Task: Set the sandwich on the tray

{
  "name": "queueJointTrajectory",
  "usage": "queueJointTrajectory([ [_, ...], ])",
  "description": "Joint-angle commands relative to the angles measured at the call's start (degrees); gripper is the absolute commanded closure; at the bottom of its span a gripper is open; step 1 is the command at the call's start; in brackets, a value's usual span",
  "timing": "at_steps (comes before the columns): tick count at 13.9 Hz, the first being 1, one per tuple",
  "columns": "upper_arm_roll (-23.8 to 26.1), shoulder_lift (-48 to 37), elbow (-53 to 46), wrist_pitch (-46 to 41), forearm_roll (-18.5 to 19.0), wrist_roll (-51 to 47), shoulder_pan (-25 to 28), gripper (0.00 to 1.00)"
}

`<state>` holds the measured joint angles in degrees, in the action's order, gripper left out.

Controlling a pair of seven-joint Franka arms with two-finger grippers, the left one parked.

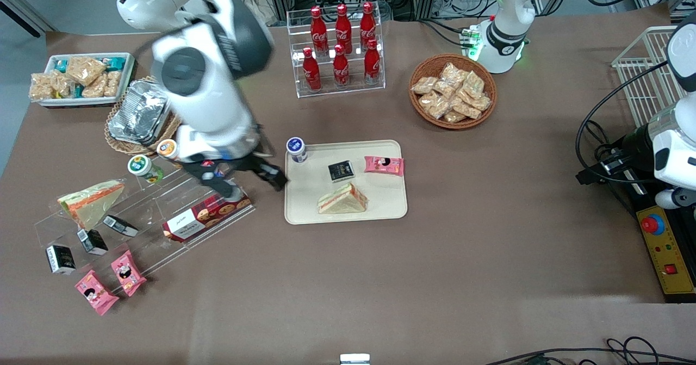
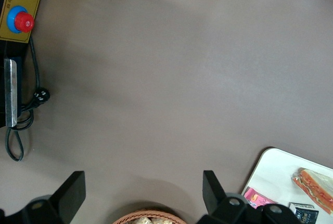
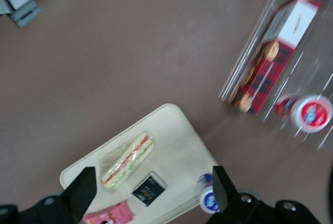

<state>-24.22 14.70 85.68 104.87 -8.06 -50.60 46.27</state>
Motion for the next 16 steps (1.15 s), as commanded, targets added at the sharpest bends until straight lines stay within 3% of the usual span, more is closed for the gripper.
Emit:
queueJointTrajectory([
  [1, 0.8, -6.7, 4.5, -1.0, 2.9, 15.3, -4.5, 0.01],
  [3, 2.0, -9.9, 6.6, -1.4, 8.9, 24.8, -8.7, 0.01],
  [8, 17.4, -12.5, 6.7, -1.7, 9.6, 47.7, -34.5, 0.01],
  [11, 17.2, -12.3, 5.6, -1.2, 9.6, 59.2, -39.1, 0.01],
  [16, 17.5, -11.7, 2.7, -2.3, 9.9, 60.4, -40.1, 0.01],
])
